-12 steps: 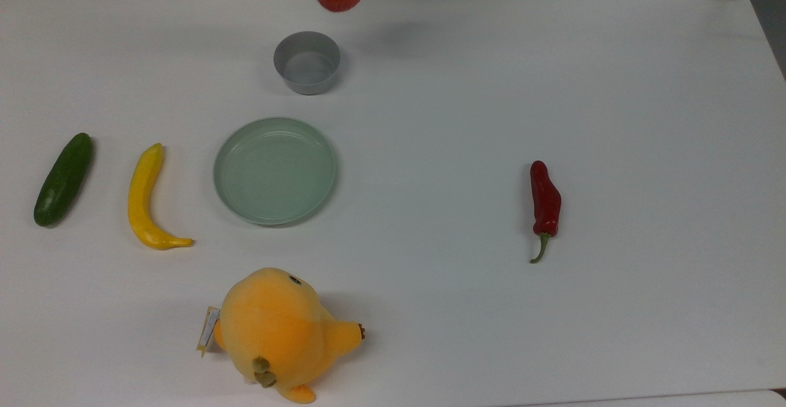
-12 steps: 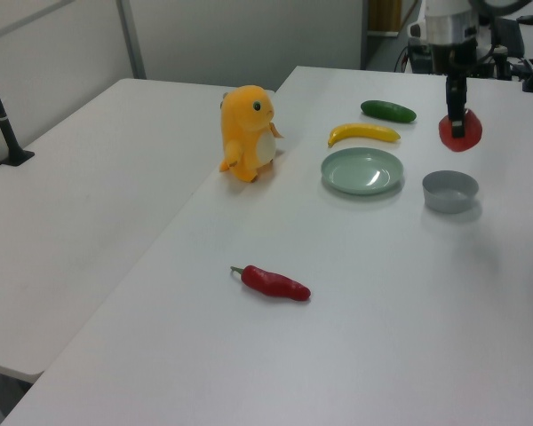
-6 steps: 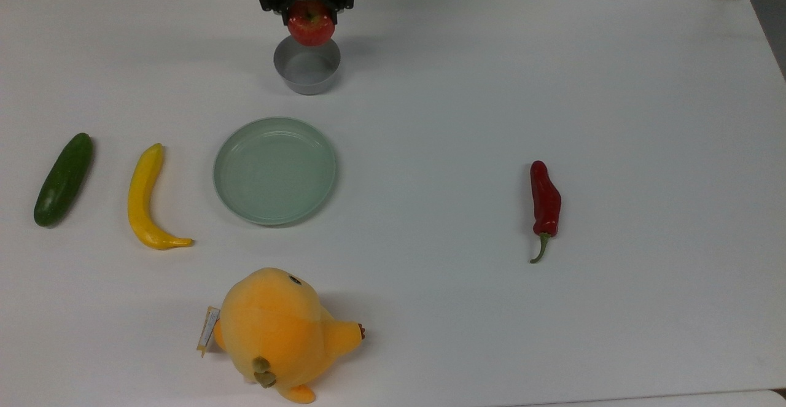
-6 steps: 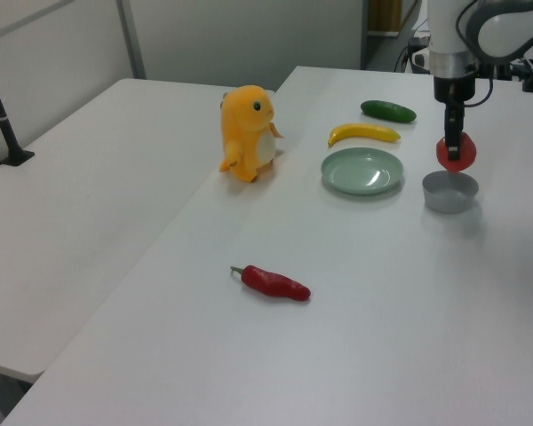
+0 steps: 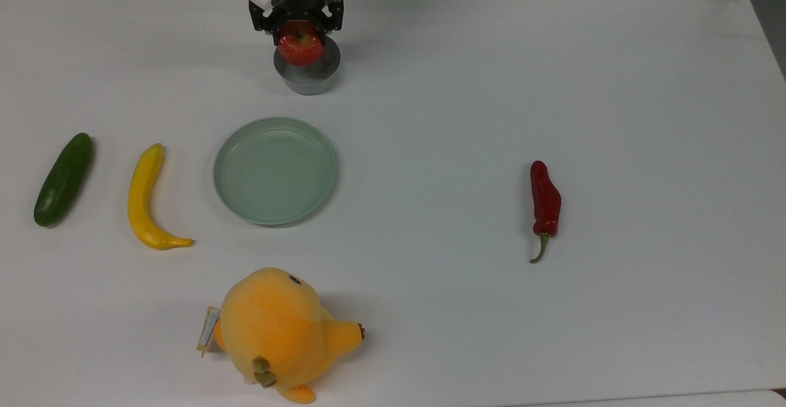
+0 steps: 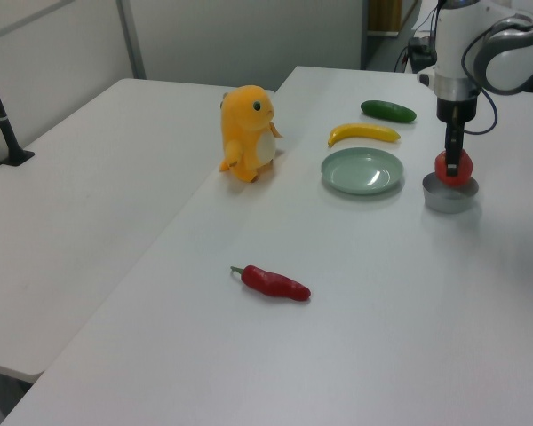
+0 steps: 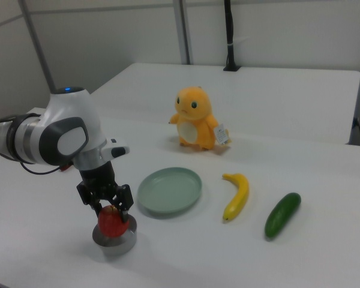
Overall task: Put the red apple in the bowl
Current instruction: 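Lower the red apple into the grey metal bowl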
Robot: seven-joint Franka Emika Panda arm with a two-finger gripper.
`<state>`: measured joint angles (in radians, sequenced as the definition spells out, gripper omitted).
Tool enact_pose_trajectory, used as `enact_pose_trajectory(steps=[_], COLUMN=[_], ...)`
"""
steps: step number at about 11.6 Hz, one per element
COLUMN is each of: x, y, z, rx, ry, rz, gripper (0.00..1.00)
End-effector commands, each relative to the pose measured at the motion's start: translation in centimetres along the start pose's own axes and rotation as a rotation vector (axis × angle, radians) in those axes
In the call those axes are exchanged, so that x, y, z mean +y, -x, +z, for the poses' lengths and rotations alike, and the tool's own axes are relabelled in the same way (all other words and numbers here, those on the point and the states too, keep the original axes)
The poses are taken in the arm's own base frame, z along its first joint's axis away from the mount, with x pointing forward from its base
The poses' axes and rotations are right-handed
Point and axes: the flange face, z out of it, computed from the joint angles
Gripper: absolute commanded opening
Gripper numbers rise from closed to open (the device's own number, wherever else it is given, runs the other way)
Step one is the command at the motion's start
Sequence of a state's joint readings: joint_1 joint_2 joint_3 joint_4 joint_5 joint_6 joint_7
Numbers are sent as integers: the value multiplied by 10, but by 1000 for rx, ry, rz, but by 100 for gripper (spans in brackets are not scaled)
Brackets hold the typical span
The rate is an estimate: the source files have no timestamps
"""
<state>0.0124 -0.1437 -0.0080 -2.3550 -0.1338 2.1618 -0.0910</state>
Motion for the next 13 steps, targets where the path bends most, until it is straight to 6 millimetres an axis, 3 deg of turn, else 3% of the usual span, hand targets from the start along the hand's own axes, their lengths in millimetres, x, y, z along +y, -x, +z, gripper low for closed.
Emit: enact_pose_trajectory(steps=[1,5,7,8,9,10,11,13], x=[-2,-3,2,2,2,2,2,2], y=[0,0,0,0,-1,-2,-3,-2], z=[18,29,27,27,25,22,22,21], rx=[50,60,61,61,65,68,68,67], ry=[10,7,9,8,9,9,9,8], rz=[-13,-3,9,18,32,39,47,51], gripper=[19,21,37,51,76,91,100,100])
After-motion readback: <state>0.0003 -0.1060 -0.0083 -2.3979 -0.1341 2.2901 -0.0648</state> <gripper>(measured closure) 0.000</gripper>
